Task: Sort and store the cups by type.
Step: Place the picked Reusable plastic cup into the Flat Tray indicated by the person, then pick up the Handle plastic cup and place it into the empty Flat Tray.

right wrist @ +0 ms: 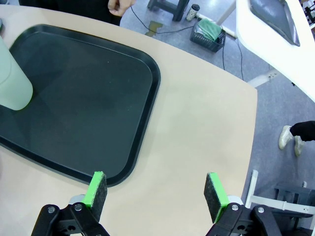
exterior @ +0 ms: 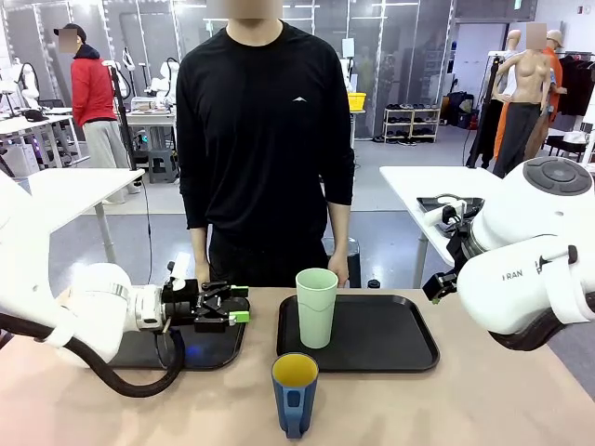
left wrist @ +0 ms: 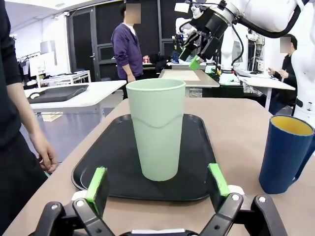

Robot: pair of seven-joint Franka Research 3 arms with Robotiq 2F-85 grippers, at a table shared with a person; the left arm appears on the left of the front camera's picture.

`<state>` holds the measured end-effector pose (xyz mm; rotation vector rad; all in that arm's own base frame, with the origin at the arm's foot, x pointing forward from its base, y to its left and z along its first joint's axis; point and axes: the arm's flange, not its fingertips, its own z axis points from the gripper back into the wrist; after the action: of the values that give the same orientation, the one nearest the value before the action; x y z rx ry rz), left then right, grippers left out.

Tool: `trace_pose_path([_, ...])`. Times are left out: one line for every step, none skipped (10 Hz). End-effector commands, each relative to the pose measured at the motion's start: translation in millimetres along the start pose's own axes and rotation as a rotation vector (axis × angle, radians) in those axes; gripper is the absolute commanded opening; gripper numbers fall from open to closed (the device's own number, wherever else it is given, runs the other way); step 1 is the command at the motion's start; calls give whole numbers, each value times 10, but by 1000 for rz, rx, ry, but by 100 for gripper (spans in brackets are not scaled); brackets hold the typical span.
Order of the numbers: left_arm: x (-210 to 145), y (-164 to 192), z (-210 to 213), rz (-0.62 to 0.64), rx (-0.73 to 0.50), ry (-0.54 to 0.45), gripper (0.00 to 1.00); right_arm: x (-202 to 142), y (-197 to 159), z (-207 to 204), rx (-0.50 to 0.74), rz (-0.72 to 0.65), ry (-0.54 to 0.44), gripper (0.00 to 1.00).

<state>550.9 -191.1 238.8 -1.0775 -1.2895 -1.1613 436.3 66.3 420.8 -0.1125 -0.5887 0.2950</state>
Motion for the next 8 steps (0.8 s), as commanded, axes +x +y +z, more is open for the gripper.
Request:
trace_pose_path([0,20,-27,-2,-5,3,100,-8,7,-4,-2,6,0,100])
trace_pose_path([0,20,-27,-2,-5,3,100,-8,7,-4,-2,6,0,100])
trace_pose_path([0,20,-27,-2,-5,3,100,-8,7,-4,-2,6,0,100])
trace_pose_path([0,20,-27,-2,-5,3,100,-8,7,-4,-2,6,0,100])
trace_pose_path([0,20,-27,-2,-5,3,100,-8,7,-4,-2,6,0,100])
trace_pose_path([0,20,-27,-2,-5,3,100,-8,7,-4,-2,6,0,100])
trace_pose_path([0,20,-27,-2,-5,3,100,-8,7,-4,-2,6,0,100])
trace_pose_path([0,20,-27,-2,-5,3,100,-8,7,-4,-2,6,0,100])
